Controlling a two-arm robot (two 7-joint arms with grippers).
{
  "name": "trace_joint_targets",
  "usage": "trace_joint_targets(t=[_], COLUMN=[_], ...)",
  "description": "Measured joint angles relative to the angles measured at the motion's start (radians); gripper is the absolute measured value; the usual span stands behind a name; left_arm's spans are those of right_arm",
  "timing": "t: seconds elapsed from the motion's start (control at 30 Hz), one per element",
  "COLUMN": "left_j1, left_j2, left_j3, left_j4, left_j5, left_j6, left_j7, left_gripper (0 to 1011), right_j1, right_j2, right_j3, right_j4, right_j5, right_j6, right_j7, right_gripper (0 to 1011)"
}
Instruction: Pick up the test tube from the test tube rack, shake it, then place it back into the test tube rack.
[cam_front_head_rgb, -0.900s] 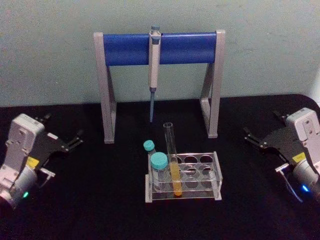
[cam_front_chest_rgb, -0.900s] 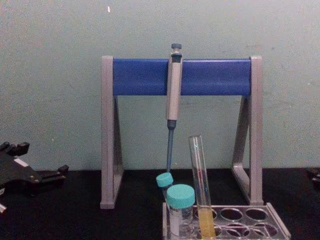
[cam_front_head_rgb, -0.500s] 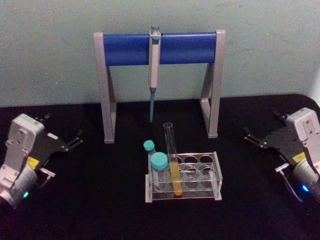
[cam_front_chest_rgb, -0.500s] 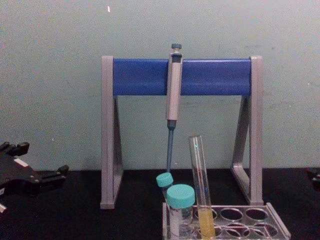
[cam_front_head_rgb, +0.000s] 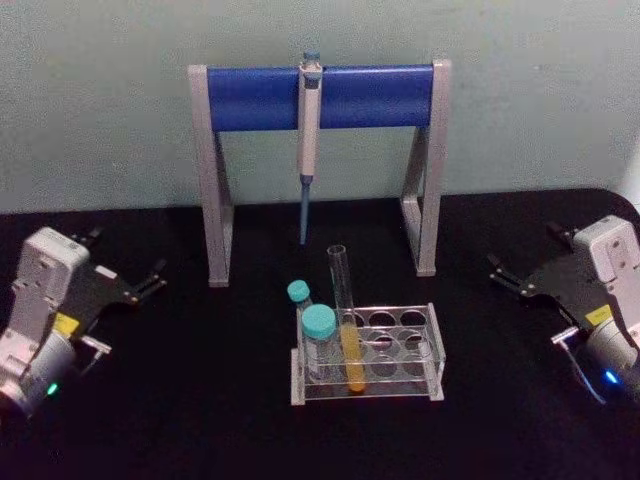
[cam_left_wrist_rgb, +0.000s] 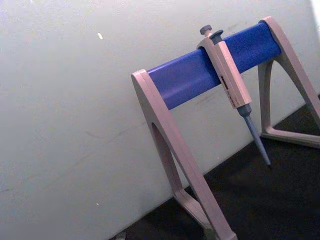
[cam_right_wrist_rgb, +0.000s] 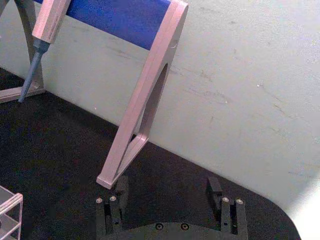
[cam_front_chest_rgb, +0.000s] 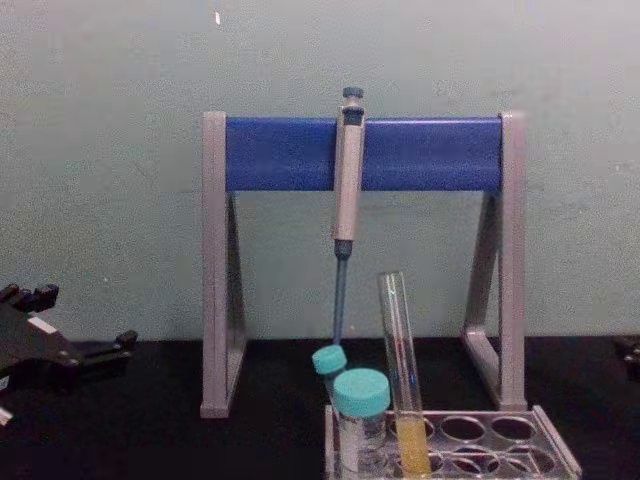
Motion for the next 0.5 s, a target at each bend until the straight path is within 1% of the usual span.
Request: trace_joint_targets(t=[0.5], left_j1=[0.000], left_j2=[0.000], left_j3=[0.000], left_j4=[0.000], left_j5=[0.000], left_j6=[0.000], left_j7=[0.000], left_gripper=[1001], right_j1=[0.000], right_j2=[0.000], right_j3=[0.000], right_j4=[0.000], right_j5=[0.000], right_j6=[0.000], right_j7=[0.000], right_gripper=[1000])
